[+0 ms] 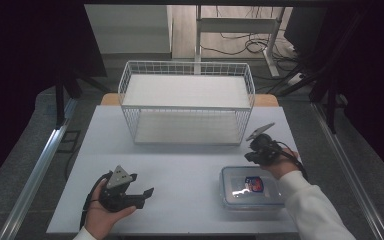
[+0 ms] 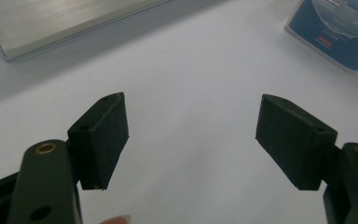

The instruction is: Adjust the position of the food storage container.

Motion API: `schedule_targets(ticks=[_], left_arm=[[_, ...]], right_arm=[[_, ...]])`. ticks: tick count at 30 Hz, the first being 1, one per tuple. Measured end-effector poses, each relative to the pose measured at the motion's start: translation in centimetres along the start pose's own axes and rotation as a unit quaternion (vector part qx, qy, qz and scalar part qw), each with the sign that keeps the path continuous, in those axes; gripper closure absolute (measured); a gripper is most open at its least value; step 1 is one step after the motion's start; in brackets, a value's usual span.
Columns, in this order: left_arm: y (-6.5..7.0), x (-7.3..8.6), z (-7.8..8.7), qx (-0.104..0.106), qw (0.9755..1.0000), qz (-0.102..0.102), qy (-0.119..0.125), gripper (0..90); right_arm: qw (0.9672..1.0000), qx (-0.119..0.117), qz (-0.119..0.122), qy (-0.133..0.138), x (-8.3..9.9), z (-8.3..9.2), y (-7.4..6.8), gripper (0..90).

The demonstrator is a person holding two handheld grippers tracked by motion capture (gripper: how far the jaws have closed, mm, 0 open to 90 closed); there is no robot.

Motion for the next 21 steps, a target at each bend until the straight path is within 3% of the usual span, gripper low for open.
schedule_targets(ticks=[2,4,12,15,16,18,21], left_arm=[[0.0,0.0,0.0,0.0,1.0,-0.002,-0.001,25.2],[0.0,0.0,0.0,-0.002,1.0,-0.002,0.0,25.2],[0.1,0.2,-0.1,-0.002,0.9999,-0.01,-0.004,25.3],[0.1,0.1,-0.2,0.0,0.9999,-0.01,-0.006,25.3],[0.1,0.1,-0.2,0.0,0.9999,-0.011,-0.006,25.3],[0.1,0.1,-0.2,0.0,0.9999,-0.012,-0.007,25.3],[0.1,0.1,-0.3,0.0,0.9999,-0.011,-0.007,25.3]], right_arm=[[0.9991,0.013,-0.038,0.016,0.8,1.5,1.4,89.2],[0.998,0.02,-0.058,0.018,1.9,2.4,2.1,89.2],[0.9935,0.055,-0.1,0.005,7.9,5.0,3.9,89.1],[0.9918,0.048,-0.117,0.02,8.9,5.7,4.1,89.1],[0.9908,0.059,-0.119,0.027,9.3,6.1,4.3,89.1],[0.9893,0.057,-0.129,0.039,9.8,6.8,4.4,89.1],[0.988,0.062,-0.137,0.036,10.7,7.2,4.9,89.1]])
Point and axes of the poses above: each handheld gripper's, and its own axes: z roughly backward along the jaws, x roughly out of its underside, y roughly to its right, the point moved 8 cm from there along -z, roughly forward along the jaws, and after that the axes turned 15 degrees about -z, right-handed, at the moved point
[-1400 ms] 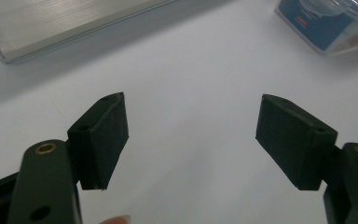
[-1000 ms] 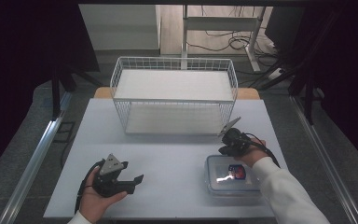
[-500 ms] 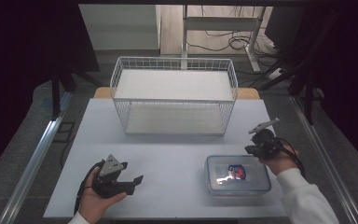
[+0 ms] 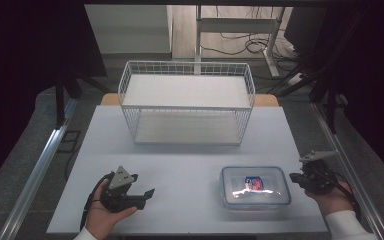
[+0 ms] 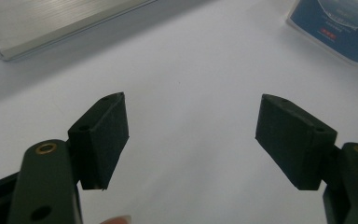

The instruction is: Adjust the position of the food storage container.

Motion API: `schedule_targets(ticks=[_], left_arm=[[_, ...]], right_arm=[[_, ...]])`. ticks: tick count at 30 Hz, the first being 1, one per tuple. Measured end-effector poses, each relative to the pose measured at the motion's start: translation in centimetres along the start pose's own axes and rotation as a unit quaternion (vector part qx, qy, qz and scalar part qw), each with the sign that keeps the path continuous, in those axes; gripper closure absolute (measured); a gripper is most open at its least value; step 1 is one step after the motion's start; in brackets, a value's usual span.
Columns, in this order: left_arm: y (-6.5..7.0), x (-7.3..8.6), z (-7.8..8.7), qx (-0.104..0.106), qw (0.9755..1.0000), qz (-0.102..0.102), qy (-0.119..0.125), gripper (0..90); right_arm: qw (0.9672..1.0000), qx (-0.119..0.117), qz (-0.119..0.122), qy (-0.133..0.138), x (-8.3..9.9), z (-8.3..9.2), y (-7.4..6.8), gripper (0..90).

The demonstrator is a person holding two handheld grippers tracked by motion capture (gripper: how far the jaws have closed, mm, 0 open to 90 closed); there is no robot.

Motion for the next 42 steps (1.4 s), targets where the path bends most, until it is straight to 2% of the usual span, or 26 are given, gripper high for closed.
schedule_targets(ticks=[5,12,14,20,25,34,42], left_arm=[[0.0,0.0,0.0,-0.009,0.9999,-0.008,-0.005,25.3],[0.1,0.1,0.0,-0.006,0.9999,-0.007,-0.007,25.3],[0.0,0.1,0.0,-0.006,1.0,-0.005,-0.005,25.3],[-0.1,0.2,-0.1,-0.005,1.0,-0.003,-0.005,25.3],[-0.2,0.2,0.0,-0.007,1.0,-0.002,-0.005,25.4],[-0.5,0.3,0.2,-0.01,0.9999,0.001,-0.005,25.4],[-1.0,0.5,0.3,-0.013,0.9999,0.007,-0.004,25.5]], right_arm=[[0.9996,0.0,-0.013,-0.024,1.6,-0.6,1.1,89.1],[0.9986,-0.01,0.005,-0.051,3.0,-1.9,0.0,89.1],[0.9985,-0.004,0.009,-0.053,3.0,-2.0,-0.1,89.1],[0.9985,-0.005,0.003,-0.054,3.2,-2.1,-0.3,89.1],[0.9984,-0.015,0.008,-0.053,3.0,-2.4,-1.5,89.1],[0.9977,-0.043,0.02,-0.048,2.0,-3.4,-4.6,89.1],[0.9956,-0.072,0.048,-0.038,0.2,-4.3,-8.5,89.1]])
Point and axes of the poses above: each handheld gripper's, and its own axes: z roughly backward along the jaws, x roughly out of its underside, y roughly to its right, the point moved 8 cm from there along -z, roughly forward along the jaws, and after that the axes turned 15 degrees about -z, right-handed, at the moved point
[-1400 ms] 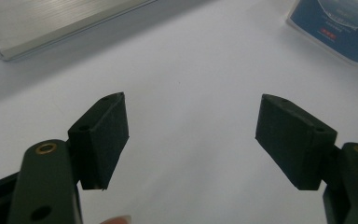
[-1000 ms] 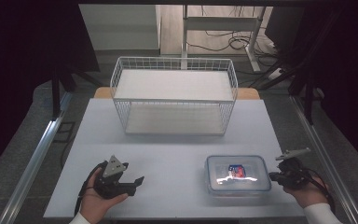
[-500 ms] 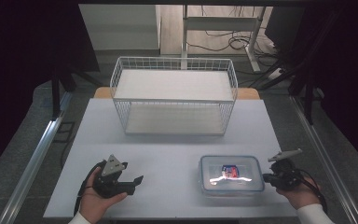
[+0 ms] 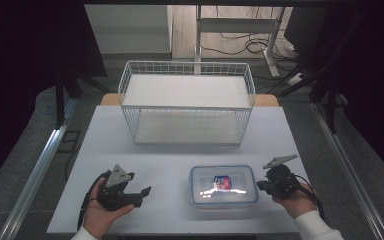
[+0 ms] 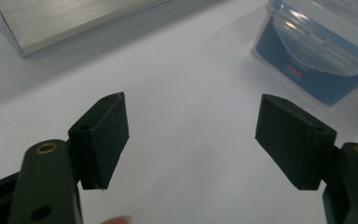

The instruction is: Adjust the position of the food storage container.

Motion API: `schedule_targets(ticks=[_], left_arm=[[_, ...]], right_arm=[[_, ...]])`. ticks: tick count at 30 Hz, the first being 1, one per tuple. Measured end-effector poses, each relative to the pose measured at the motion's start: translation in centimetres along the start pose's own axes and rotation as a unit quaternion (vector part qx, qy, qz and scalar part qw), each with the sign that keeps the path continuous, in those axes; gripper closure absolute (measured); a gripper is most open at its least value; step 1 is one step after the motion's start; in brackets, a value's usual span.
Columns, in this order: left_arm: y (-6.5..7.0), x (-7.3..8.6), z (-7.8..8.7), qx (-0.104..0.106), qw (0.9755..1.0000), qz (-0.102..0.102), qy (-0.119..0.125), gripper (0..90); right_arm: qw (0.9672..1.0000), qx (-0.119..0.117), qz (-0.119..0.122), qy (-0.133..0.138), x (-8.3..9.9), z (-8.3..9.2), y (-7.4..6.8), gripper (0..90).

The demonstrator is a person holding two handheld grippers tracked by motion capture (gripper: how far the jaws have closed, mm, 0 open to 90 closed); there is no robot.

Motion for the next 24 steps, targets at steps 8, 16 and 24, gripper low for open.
schedule_targets(ticks=[8,16,24], left_arm=[[-0.3,0.2,0.0,-0.001,1.0,0.004,0.0,25.5],[-0.9,0.4,-0.2,-0.001,0.9999,0.013,0.0,25.5],[-1.7,0.4,-0.1,-0.006,0.9999,0.014,0.004,25.5]], right_arm=[[0.9995,-0.021,0.023,-0.001,-1.1,-1.1,-3.0,89.2],[0.9985,-0.046,0.028,0.01,-1.6,-2.1,-5.5,89.1],[0.9958,-0.075,0.052,0.012,-3.0,-3.5,-8.4,89.1]])
Point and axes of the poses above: each handheld gripper's, and its own axes: z roughly backward along the jaws, x roughly out of its underside, y roughly to its right, the point moved 8 cm from there along -z, roughly forward along the jaws, and after that the axes turned 15 degrees about -z, right-handed, at the moved point
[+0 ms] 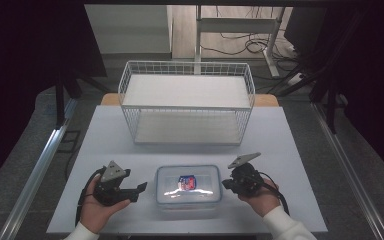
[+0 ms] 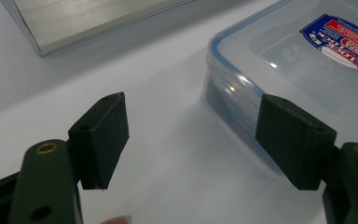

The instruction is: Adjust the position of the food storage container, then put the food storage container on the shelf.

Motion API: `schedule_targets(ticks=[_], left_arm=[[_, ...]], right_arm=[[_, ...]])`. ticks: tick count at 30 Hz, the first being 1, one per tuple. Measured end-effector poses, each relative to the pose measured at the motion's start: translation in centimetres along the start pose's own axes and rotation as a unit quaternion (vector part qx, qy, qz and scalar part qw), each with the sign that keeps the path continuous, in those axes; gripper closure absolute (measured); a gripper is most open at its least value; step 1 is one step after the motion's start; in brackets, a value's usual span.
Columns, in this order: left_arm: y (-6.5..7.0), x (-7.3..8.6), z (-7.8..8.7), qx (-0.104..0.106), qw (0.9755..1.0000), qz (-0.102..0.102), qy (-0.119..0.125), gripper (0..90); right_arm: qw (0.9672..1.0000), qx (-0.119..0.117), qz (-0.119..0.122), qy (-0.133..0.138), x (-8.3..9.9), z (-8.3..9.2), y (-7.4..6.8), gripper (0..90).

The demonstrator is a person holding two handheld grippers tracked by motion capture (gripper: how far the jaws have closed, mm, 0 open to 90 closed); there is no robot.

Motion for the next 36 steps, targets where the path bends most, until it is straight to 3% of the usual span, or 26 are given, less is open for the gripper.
schedule_targets(ticks=[4,6,8,10,12,17,18,21,22,24,29,33,36], left_arm=[[-0.1,0.2,0.1,-0.002,1.0,0.008,0.002,25.5],[0.0,0.1,0.2,-0.003,1.0,0.008,0.002,25.6],[0.2,-0.2,0.3,-0.005,1.0,0.004,0.004,25.5],[0.5,-0.3,0.3,-0.004,1.0,0.003,0.006,25.5],[0.8,-0.3,0.3,-0.001,1.0,0.006,0.006,25.4],[1.0,-0.4,0.1,0.013,0.9995,0.026,0.012,24.3],[1.1,-0.4,0.1,0.016,0.9994,0.027,0.012,24.2],[1.4,-0.6,0.1,0.019,0.9994,0.025,0.013,23.7],[1.5,-0.7,0.1,0.022,0.9993,0.027,0.017,23.5],[1.6,-0.9,0.2,0.03,0.9988,0.03,0.024,22.0],[1.6,-1.1,0.5,0.047,0.9973,0.044,0.036,19.7],[1.8,-1.0,0.5,0.065,0.9956,0.057,0.037,18.3],[1.8,-1.1,0.4,0.068,0.9954,0.058,0.036,18.0]], right_arm=[[0.9999,-0.004,0.008,0.009,-0.4,-0.4,-0.5,89.1],[0.9997,-0.008,0.0,0.024,-0.4,-0.3,-0.2,89.1],[0.999,0.005,-0.006,0.044,-0.1,0.3,0.5,89.0],[0.9973,0.001,-0.018,0.071,0.5,1.4,1.1,89.0],[0.9949,-0.019,-0.03,0.095,1.1,2.5,1.3,89.0],[0.9885,-0.045,-0.041,0.138,1.2,3.9,1.4,87.7],[0.9867,-0.054,-0.043,0.147,1.1,3.9,1.3,82.4],[0.9812,-0.082,-0.049,0.168,0.7,3.7,0.7,43.6],[0.979,-0.079,-0.054,0.18,0.6,3.8,0.6,34.5],[0.9746,-0.074,-0.063,0.202,0.3,4.0,0.5,26.5],[0.9712,-0.111,-0.088,0.191,0.4,4.0,0.2,19.6],[0.9731,-0.111,-0.089,0.181,0.3,3.7,0.0,17.7],[0.9742,-0.11,-0.086,0.177,0.4,3.6,-0.1,17.8]])
Point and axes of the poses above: each handheld gripper's, and its own axes: z roughly backward along the jaws, x roughly out of its underside, y roughly to its right, the point moved 8 cm from there along -z, roughly forward along the jaws, and after that the axes turned 15 degrees about -z, right-handed, at the moved point
